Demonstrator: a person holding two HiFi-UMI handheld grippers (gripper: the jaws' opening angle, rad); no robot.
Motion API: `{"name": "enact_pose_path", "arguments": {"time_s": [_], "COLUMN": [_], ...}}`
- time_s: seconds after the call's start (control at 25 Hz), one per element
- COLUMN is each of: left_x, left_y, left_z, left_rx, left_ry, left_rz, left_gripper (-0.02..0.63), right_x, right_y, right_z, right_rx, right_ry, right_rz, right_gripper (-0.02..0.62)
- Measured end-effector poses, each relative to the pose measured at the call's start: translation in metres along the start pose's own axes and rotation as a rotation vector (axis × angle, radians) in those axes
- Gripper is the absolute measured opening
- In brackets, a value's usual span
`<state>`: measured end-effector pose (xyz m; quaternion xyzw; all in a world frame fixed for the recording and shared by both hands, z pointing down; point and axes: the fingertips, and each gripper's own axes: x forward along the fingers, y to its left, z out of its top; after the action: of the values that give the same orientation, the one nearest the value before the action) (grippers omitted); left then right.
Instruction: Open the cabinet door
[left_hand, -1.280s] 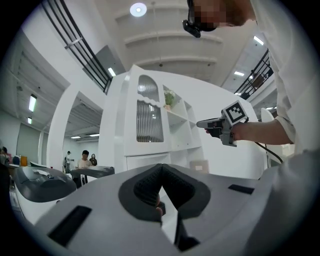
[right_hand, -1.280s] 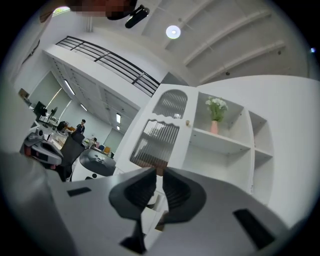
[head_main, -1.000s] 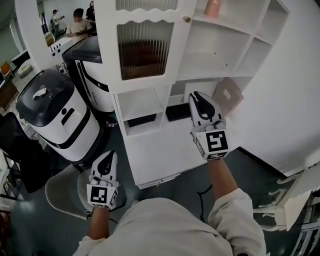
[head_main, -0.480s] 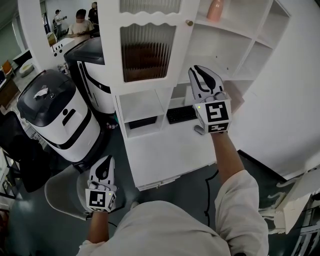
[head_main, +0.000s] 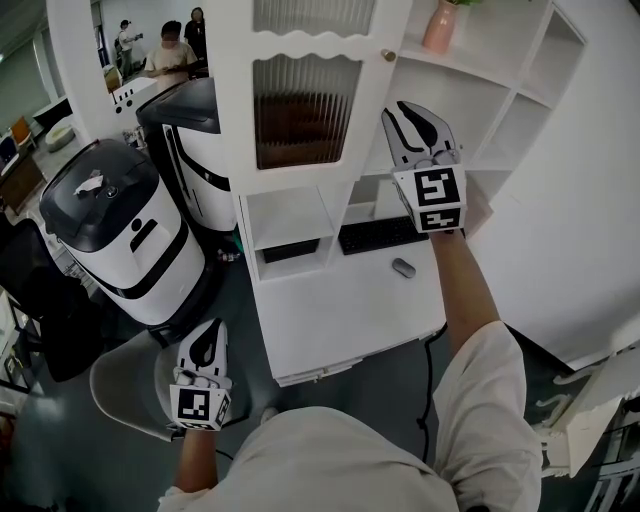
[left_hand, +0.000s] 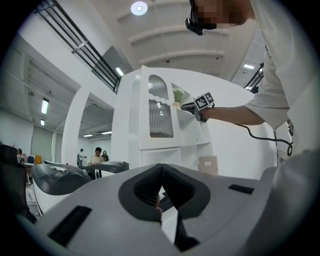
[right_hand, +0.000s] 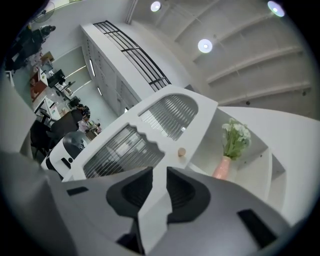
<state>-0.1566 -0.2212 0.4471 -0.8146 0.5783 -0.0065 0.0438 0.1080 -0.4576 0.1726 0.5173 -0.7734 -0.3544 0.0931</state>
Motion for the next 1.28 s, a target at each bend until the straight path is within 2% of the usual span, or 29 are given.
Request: {"name": "enact_pose_path", "arguments": {"time_s": [0.64,0.92,1.16,1.28], "left_x": [-0.023,-0.027,-0.028,-0.029], "left_y": [0.020,0.024,0.022,0.021], "left_z": [-0.009,-0.010,-0.018,-0.019], "left_rx": [-0.008,-0.019,-0.026,-0.030], "left_ry": [0.018,0.026,0.031,0.031], "left_rz": [0.086,0.111,0.116,0.116], "left_gripper": [-0.002,-0.001,-0.002,-0.002], "right_x": [0.057,0.071,0.083,0.086], "right_y": [-0.043,-0.043,-0.042,-0.045], "right_z": [0.017,0.022,0.024,0.024], "right_rx": [-0.114,-0.158,-0.202,-0.220], "right_ry": [0.030,0.034,0.065,0.072], "right_rz": [-0.029,0.014,0.041,0.039], "right_gripper": [0.127,0.144,0.141,0.104]}}
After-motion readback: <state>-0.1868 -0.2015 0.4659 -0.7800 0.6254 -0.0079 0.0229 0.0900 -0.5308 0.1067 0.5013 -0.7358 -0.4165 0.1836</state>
